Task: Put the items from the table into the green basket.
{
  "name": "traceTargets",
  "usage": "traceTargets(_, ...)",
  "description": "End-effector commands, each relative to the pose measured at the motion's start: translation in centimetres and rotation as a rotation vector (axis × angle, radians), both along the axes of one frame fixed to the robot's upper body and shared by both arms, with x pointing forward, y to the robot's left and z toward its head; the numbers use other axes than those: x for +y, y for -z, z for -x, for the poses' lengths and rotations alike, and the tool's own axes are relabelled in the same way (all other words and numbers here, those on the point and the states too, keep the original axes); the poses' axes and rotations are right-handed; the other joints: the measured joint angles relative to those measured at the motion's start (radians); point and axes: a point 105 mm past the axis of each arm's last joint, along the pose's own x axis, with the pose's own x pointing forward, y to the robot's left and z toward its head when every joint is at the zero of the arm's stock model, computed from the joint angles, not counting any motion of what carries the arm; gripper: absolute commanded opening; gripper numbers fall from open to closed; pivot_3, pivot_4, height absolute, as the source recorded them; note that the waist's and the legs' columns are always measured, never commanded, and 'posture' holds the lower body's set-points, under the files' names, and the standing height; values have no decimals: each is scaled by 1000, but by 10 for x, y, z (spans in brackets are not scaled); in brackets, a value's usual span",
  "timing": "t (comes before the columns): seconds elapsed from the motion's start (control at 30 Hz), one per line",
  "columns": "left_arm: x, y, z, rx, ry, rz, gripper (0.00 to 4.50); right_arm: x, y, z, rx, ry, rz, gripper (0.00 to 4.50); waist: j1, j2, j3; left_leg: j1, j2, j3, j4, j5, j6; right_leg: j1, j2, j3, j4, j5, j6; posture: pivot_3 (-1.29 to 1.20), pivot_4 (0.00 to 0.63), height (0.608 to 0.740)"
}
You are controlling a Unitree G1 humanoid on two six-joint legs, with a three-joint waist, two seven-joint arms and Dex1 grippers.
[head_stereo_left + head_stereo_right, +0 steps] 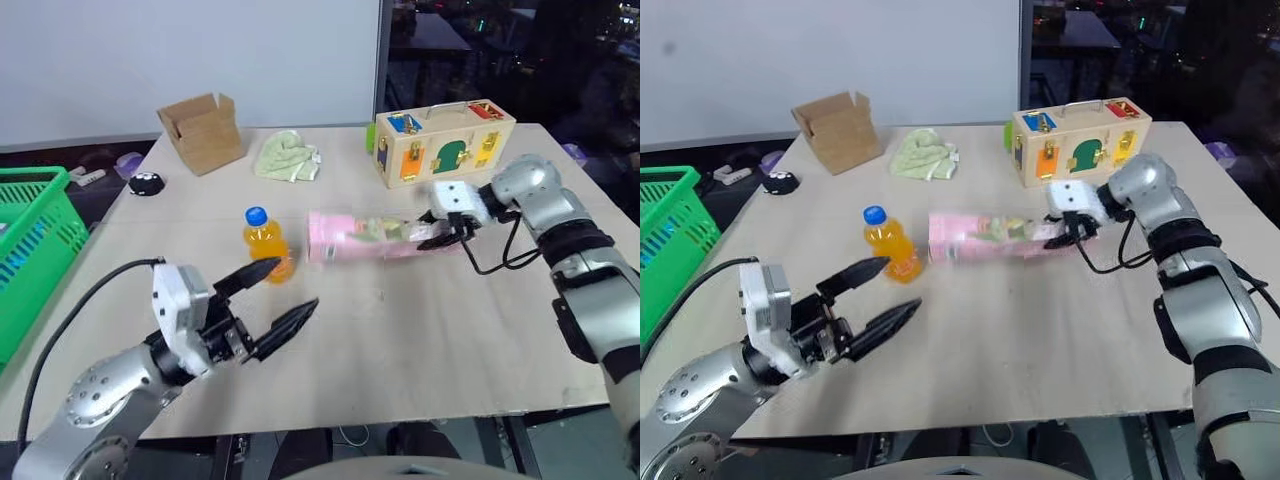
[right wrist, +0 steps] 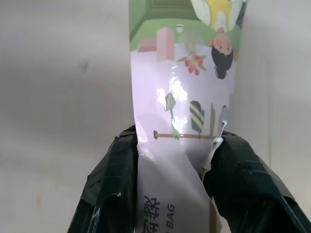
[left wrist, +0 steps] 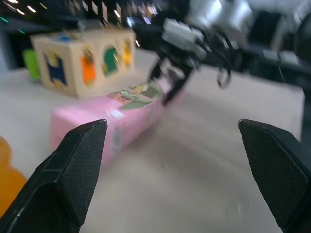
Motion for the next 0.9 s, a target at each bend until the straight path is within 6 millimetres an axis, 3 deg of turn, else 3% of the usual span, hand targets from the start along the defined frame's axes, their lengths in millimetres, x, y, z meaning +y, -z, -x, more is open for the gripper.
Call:
traceTargets(0.03,-9,-12,-1,-7,-3,65,4500,-9,-33,5,40,106,-181,2020,1,0,0,0,0,0,0,0,0,0,0,0,0,0,0,115,0,740)
traceTargets(0.17,-5,-13,-20,12,-83,161,4500,-5,-58,23,195,223,-452,2020,-2,1,0,-2,0,0,0,0,0,-1,0,0,0,0,0,78,0,740)
traceTargets(0.4,-7,-33,-49,-1,-95,415,4500,27,-73,60,329,192,-654,2020,-13,1,-1,-1,1,-1,2,0,0,-1,7,3,3,0,0,35,0,740)
traceTargets(0.7,-9,-49,-62,14,-9,493,4500,63,-85,91,364,37,-674,2020,-35,0,-1,-2,1,-1,3,0,0,-2,7,4,2,0,0,5,0,740)
traceTargets(0.9,-16,-61,-62,37,81,513,4500,75,-76,100,378,-39,-619,2020,-46,0,-2,-2,2,-1,2,0,0,-2,7,4,2,0,1,13,0,740)
